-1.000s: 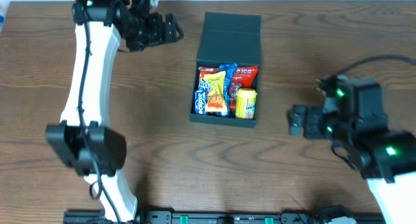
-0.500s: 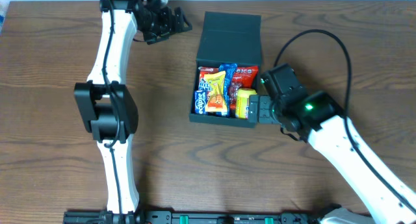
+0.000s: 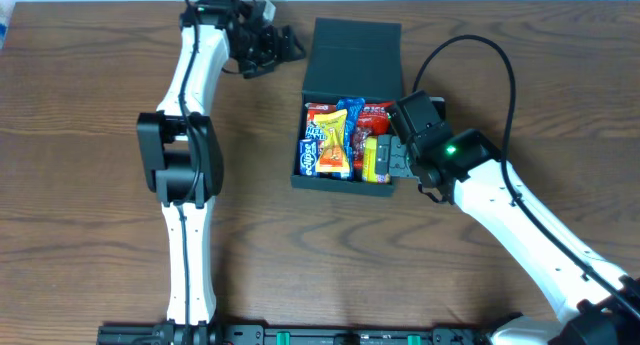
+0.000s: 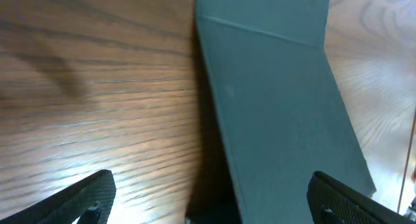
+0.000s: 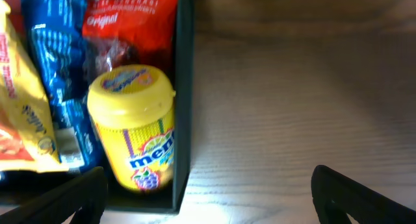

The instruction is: Pack container

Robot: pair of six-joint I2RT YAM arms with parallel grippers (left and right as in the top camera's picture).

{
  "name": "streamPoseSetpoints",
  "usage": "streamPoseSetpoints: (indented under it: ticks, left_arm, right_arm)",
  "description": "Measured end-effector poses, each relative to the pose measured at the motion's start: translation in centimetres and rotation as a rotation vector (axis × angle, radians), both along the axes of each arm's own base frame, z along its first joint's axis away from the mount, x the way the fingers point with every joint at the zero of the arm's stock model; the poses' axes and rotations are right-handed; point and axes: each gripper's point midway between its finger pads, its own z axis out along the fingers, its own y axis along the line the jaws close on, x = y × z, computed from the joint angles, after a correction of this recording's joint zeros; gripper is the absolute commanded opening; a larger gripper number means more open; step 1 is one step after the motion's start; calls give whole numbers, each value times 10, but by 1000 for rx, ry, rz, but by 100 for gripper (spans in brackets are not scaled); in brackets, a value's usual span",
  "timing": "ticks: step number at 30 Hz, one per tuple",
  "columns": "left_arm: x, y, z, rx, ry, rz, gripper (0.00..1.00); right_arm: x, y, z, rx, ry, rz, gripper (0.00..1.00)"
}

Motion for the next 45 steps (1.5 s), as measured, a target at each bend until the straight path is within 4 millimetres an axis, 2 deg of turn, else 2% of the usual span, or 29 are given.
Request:
streamPoseSetpoints:
  ticks: [10,24,36,45]
  left_arm:
    - [-5,-53,3,-17,-50,-93,95]
    - [-16,-72,-27,-100,54,-108,95]
    - [-25,-125,-9,-206,-18,-227,95]
    - [-29,-135,1,-268,-51,-288,95]
  right_arm:
    - [3,-7,2,-37,-21,-17,99]
    - [3,-7,2,-39,-22,-19,99]
    - [0,-14,1,-72,-14,-28,99]
    - [0,-18,2,-92,-17,-35,99]
